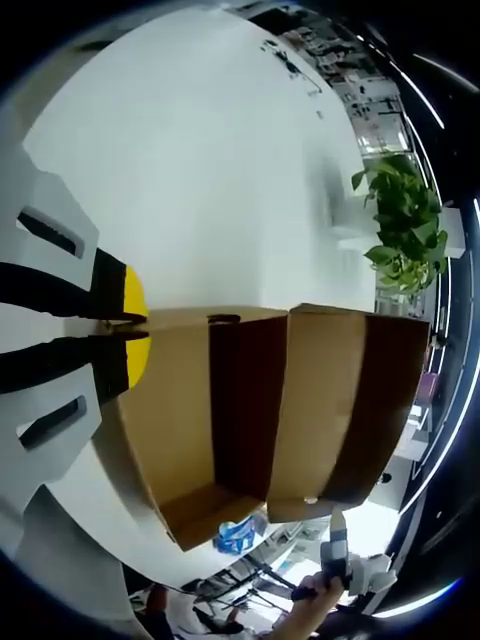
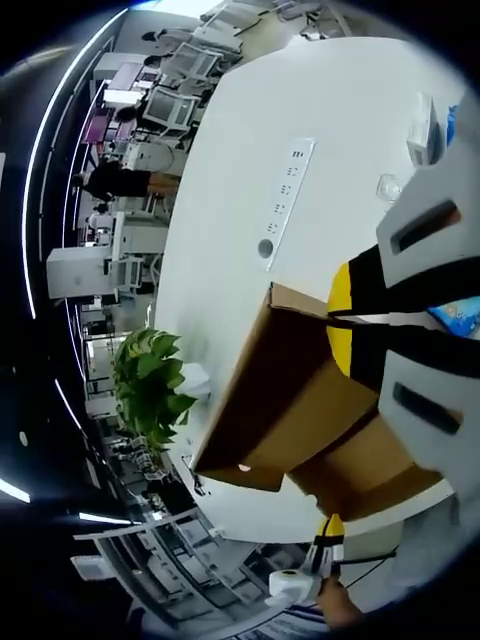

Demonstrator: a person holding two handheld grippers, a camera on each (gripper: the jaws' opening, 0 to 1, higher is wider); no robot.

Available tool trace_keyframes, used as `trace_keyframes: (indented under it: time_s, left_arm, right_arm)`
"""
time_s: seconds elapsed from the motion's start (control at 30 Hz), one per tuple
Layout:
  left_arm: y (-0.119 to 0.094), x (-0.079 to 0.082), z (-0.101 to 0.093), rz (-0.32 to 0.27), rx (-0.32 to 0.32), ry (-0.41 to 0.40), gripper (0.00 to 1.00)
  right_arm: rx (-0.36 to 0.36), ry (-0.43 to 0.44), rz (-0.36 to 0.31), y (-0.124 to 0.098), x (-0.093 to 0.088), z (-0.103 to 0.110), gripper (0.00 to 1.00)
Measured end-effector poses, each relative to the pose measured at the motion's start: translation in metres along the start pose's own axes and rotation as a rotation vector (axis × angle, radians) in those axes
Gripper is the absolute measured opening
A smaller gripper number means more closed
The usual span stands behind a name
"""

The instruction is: Operate the shoe box by opening the lid, removing the specified soft item, and placing it in the target area until the item is outside and the box remains undamaged.

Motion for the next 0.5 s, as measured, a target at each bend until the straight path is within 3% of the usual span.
trace_keyframes:
  time_s: [0.5]
  left_arm:
    - [-0.001, 0.001, 0.0, -0.003, -0.01, 0.007, 0.02]
  right_arm:
    - [-0.014, -0.065, -0.08, -0.031, -0.013, 0.023, 0.0]
Point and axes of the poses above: the point that each gripper's makers call its tool centre point, and the gripper's own axes: y roughly forward along the fingers, z roughly to its left, x roughly out of its top, the point moved 9 cm from there along -y, roughly backward along the fingers, and after that the axes turned 7 degrees about -z, right-handed, at the moved point
